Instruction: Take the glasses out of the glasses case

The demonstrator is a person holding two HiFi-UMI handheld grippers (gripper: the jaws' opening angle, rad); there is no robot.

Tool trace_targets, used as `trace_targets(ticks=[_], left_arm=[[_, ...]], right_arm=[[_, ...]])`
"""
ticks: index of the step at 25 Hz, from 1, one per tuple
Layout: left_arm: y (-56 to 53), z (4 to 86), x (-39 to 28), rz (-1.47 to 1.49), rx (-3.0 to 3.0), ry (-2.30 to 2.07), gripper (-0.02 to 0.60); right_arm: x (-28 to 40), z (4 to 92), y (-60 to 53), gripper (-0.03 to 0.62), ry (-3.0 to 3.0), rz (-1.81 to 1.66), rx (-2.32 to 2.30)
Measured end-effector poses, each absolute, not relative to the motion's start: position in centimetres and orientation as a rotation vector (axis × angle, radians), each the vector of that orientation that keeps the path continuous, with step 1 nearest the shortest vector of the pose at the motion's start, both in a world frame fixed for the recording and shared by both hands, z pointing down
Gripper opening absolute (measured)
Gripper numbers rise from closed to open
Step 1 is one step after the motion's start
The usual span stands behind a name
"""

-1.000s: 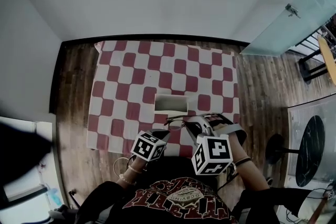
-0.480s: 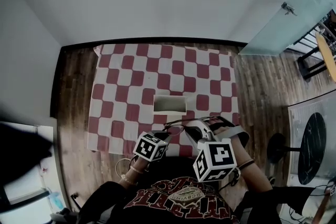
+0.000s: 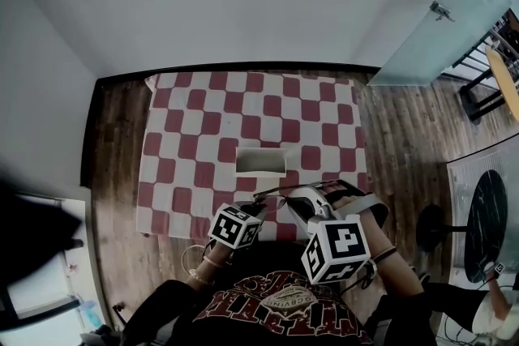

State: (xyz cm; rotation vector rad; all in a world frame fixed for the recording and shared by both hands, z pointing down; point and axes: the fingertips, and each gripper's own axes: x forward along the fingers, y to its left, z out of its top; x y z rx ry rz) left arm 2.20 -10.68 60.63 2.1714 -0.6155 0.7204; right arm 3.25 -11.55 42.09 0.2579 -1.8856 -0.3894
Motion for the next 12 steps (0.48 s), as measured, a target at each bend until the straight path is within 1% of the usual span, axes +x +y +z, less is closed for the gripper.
trace_targets(ticks=[12], left_arm=[[-10.0,59.9,3.0,0.772,2.212,-0.641,0.009]], right_arm=[[4.7,41.7,-10.5,0.029,-1.917,-0.395,0.276]])
